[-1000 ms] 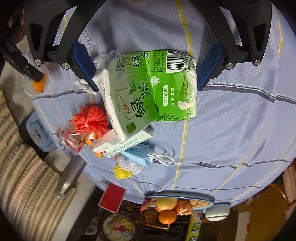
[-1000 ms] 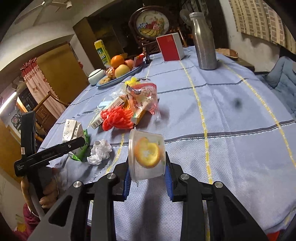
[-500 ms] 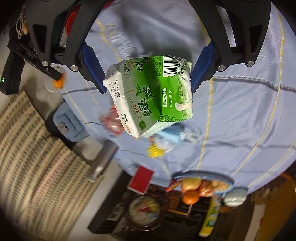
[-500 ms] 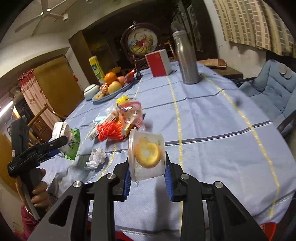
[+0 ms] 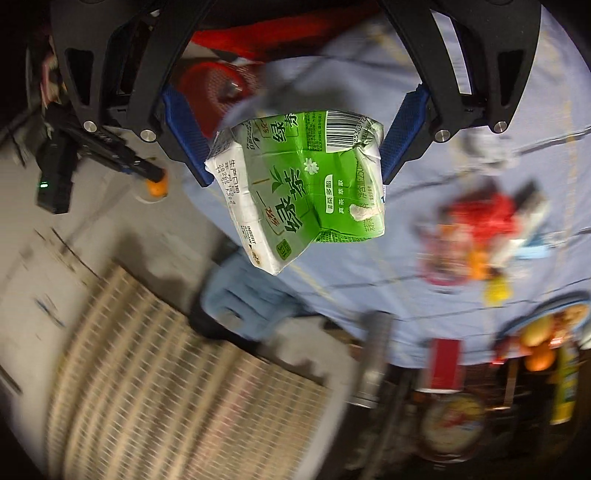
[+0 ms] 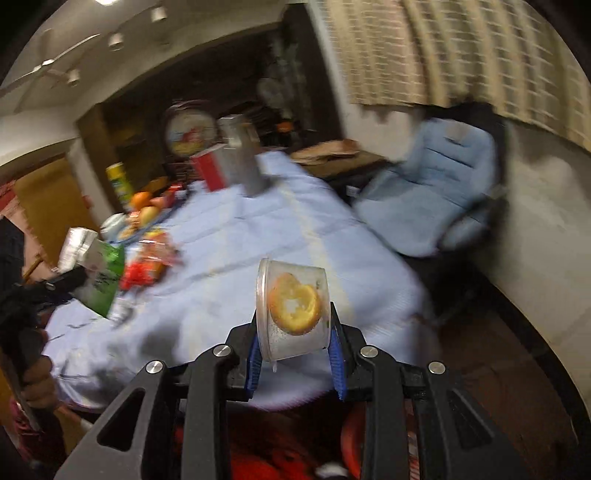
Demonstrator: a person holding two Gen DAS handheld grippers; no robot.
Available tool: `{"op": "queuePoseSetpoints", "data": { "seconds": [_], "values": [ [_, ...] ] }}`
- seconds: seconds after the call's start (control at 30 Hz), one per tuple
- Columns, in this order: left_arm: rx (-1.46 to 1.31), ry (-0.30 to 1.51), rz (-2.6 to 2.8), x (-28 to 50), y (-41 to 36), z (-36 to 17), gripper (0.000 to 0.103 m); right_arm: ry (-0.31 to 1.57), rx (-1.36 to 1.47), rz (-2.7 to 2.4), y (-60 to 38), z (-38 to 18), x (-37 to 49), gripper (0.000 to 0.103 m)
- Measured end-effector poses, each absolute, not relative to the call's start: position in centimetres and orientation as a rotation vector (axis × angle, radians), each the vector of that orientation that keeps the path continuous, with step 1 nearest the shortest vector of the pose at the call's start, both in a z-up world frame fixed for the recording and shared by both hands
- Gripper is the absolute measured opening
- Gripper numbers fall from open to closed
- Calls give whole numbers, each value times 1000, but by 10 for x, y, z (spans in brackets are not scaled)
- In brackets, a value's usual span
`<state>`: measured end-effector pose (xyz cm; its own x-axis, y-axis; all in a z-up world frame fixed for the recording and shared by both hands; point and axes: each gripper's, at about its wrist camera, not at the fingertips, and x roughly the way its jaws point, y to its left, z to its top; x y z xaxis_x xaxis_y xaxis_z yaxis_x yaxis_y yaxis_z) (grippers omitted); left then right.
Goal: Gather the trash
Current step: 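Carry the carton to the basket and release it while the right tool drops the plastic cup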
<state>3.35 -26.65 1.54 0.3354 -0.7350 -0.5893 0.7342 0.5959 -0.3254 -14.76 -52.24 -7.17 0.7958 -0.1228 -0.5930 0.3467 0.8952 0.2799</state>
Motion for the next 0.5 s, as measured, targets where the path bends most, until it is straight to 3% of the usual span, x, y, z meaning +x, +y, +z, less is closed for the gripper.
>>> {"op": "queuePoseSetpoints", "data": {
  "seconds": [0.13,0.2,0.27,0.5],
  "values": [
    [66,817,-1083,13,-321,6,85,707,399,-401,-556,-111,-178,31],
    [108,836,-1134,1,-345,-1,85,808,432,-415,-570,-139,-180,37],
    [166,860,-1185,-11,-374,-9,85,878,480,-406,-580,-162,-181,63],
    [345,930,-1314,-50,-447,-48,85,749,579,-491,-615,-156,-211,69]
  ]
}}
